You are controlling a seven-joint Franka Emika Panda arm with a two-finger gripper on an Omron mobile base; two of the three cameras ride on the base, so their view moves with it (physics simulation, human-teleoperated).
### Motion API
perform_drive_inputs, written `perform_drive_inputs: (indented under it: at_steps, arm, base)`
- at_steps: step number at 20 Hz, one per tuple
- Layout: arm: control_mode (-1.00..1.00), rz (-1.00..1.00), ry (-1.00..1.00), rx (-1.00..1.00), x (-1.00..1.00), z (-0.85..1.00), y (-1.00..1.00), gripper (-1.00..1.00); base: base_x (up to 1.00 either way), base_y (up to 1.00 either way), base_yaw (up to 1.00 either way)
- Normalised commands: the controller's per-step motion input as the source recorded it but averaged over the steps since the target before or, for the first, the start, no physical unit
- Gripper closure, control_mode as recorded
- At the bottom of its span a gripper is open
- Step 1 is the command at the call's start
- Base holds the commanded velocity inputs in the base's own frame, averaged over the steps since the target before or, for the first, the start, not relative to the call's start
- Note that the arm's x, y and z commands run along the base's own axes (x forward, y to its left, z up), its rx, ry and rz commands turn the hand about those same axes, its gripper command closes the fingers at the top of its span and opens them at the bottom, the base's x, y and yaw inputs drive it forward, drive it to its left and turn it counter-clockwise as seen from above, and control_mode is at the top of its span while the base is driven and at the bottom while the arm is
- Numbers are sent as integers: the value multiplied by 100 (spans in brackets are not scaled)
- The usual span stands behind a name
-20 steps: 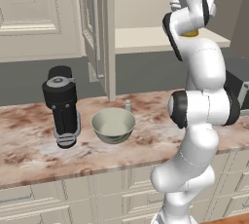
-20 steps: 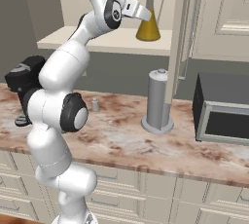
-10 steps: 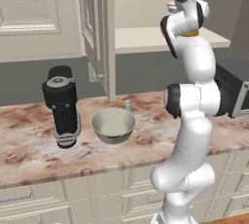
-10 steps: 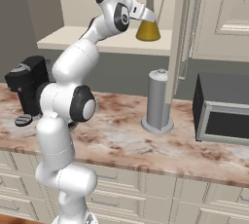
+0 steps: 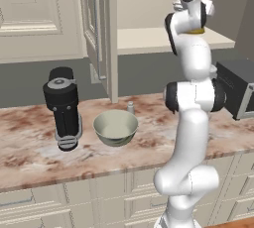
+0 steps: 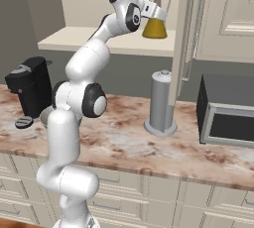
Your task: Retrieve the bottle and the shaker from the cabinet and place them next to the mixing bowl on the counter. Then add garlic from the fridge to the mixing bowl.
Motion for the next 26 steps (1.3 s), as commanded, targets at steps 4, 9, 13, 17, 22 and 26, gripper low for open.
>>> perform_drive_inputs:
  at_steps: [4,9,13,17,22,26]
  arm:
    - [-100,5,-2,0,9,0,0,-100]
    - [-100,4,-7,0,8,0,0,100]
    - [-100,4,-12,0,0,0,0,100]
    - [-100,6,-15,0,0,0,0,100]
    - [-100,12,-16,-4,-12,-4,1,100]
    - [-100,17,-8,-17,-30,-13,0,100]
  base:
    - [0,0,0]
    - [0,0,0]
    - [0,0,0]
    - [0,0,0]
    - [0,0,0]
    - [0,0,0]
